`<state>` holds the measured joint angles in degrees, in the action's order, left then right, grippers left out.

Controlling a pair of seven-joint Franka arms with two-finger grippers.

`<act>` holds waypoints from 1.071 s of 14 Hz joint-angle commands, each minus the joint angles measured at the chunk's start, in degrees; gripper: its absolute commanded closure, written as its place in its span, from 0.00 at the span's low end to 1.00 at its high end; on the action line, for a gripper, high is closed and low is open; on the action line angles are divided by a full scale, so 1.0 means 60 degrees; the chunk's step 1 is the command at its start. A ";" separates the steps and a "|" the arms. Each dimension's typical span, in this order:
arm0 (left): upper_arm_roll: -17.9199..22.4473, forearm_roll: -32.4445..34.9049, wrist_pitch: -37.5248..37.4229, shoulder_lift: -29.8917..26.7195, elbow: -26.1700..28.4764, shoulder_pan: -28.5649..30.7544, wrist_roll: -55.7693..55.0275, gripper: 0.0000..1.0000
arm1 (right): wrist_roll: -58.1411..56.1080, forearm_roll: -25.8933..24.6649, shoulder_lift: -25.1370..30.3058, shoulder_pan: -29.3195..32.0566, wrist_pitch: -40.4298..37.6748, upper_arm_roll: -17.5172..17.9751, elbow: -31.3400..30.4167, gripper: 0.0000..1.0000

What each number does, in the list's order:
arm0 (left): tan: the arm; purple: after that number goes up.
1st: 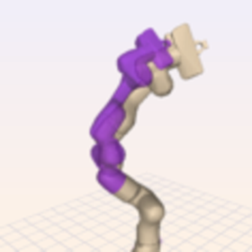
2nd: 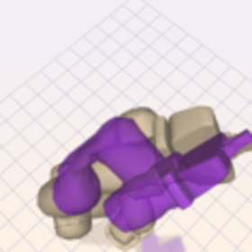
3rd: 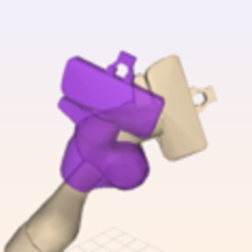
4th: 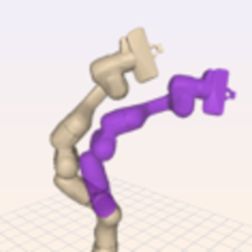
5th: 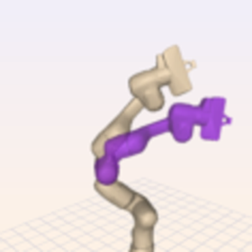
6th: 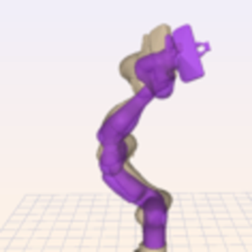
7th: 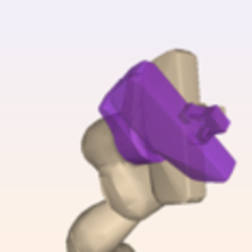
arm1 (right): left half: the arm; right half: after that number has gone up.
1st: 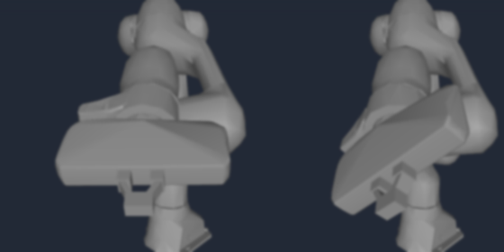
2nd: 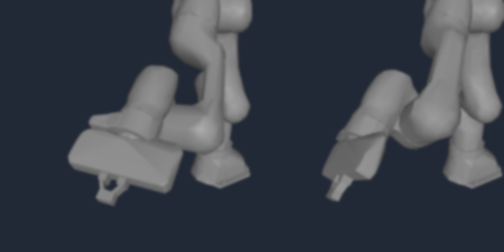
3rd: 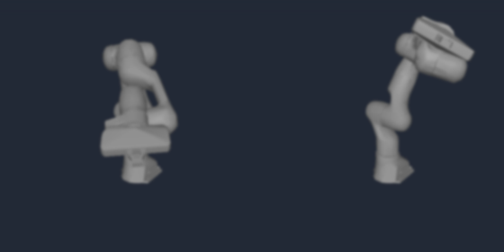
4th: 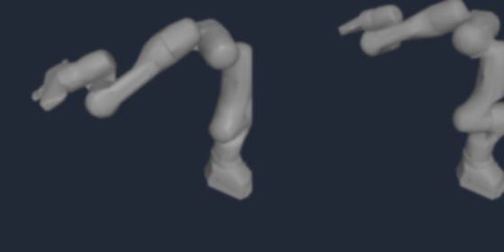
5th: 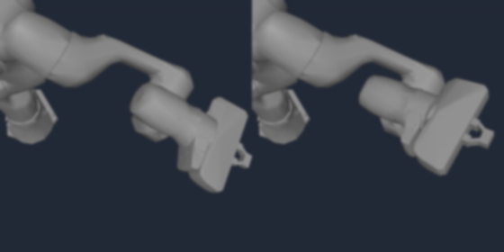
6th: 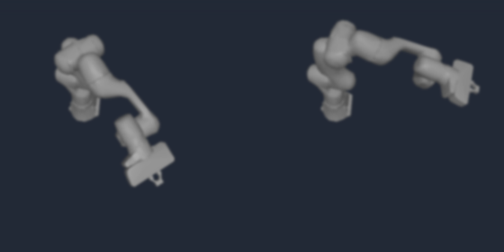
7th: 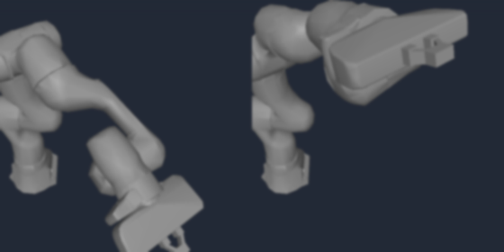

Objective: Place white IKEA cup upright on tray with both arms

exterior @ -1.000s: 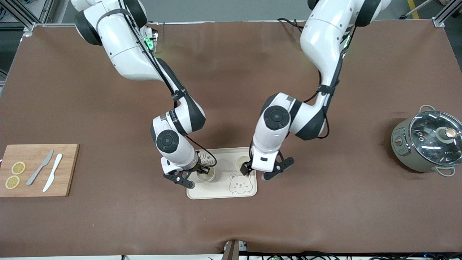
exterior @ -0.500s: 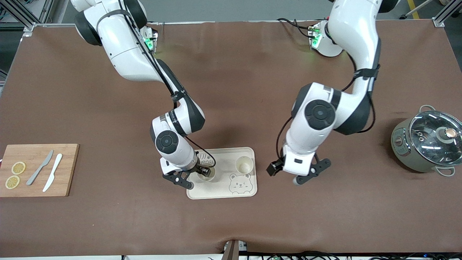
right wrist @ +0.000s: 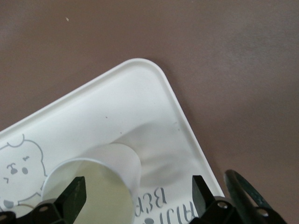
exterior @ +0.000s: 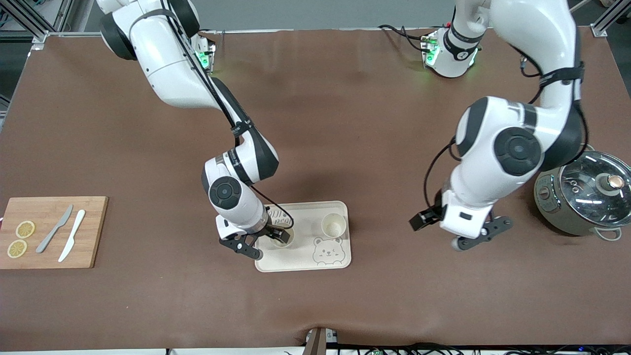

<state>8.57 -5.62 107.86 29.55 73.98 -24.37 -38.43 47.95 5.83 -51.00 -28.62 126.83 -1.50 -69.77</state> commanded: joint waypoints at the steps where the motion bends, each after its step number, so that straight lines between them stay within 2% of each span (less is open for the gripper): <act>1: -0.0036 0.0161 -0.0003 -0.0880 0.0940 0.0281 0.0821 0.00 | 0.0080 -0.0136 0.0864 0.0039 -0.1226 0.0031 -0.0090 0.00; 7: -0.0036 0.0161 -0.0047 -0.1861 0.1790 0.1218 0.3063 0.00 | -0.0257 0.0025 0.3822 0.0302 -0.4843 0.0075 -0.0148 0.00; 10: -0.0022 0.0161 -0.0383 -0.2097 0.1806 0.1570 0.4175 0.00 | -0.1103 0.0010 0.5156 0.0609 -0.6456 0.0060 -0.0425 0.00; 13: 0.0008 0.0161 -0.0720 -0.2360 0.1791 0.1907 0.5143 0.00 | -0.2872 -0.0107 0.6707 0.1354 -0.6753 0.0031 -0.1726 0.00; 15: -0.0021 0.0161 -0.0881 -0.2478 0.1776 0.2171 0.5525 0.00 | -0.4278 -0.0107 0.7325 0.2173 -0.6753 0.0016 -0.2241 0.00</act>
<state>8.78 -5.60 103.87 17.04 83.04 -12.39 -7.71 29.65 5.45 -13.03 -20.29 85.09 -2.07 -76.00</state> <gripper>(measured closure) 0.000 0.000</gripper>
